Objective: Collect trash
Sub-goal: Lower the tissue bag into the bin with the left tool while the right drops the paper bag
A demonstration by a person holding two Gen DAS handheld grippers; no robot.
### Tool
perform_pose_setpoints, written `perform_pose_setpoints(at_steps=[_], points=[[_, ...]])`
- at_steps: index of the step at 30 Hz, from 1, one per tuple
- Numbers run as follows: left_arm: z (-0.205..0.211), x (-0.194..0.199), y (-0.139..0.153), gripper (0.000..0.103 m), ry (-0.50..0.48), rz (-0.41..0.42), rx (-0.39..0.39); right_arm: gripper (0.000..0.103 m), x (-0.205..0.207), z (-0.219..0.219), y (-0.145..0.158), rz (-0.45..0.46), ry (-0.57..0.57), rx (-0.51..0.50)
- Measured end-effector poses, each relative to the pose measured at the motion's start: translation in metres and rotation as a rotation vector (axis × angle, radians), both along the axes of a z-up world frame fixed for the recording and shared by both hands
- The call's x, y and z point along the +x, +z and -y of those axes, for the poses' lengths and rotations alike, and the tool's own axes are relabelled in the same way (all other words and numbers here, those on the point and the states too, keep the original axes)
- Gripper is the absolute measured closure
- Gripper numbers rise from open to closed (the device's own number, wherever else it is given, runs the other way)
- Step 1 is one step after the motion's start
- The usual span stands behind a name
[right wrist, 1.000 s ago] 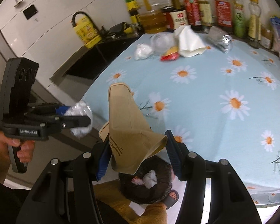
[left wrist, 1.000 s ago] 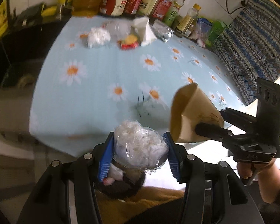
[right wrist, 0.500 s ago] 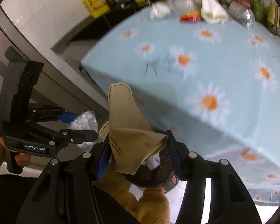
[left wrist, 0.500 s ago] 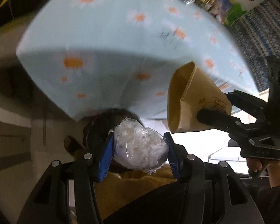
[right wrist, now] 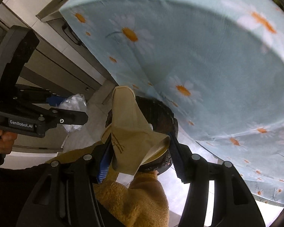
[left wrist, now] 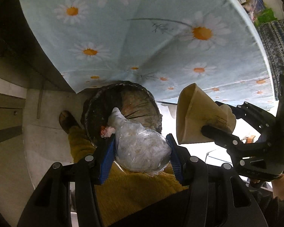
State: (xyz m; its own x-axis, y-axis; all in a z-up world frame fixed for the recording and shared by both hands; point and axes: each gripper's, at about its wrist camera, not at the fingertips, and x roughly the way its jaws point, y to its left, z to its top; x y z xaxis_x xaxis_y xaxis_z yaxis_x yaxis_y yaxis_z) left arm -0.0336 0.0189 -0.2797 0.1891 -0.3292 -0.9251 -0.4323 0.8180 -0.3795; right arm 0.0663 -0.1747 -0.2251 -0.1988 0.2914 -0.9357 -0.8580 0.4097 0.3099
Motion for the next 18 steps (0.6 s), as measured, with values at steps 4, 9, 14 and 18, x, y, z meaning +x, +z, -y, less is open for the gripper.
perform_pose_setpoints(at_steps=[4, 9, 14, 18], points=[[-0.002, 0.002, -0.006, 0.051, 0.004, -0.007, -0.005, 0.047, 0.001, 0.0, -0.009, -0.013, 0.002, -0.02], [-0.004, 0.006, -0.008, 0.05, 0.004, -0.02, -0.009, 0.046, 0.002, 0.0, -0.012, -0.02, -0.002, -0.033], [-0.009, 0.008, -0.012, 0.029, 0.026, -0.047, -0.042, 0.035, 0.006, 0.001, -0.009, -0.035, -0.018, -0.042], [-0.01, 0.011, -0.009, 0.029, 0.017, -0.048, -0.03, 0.035, 0.012, 0.004, -0.004, -0.033, -0.036, -0.041]])
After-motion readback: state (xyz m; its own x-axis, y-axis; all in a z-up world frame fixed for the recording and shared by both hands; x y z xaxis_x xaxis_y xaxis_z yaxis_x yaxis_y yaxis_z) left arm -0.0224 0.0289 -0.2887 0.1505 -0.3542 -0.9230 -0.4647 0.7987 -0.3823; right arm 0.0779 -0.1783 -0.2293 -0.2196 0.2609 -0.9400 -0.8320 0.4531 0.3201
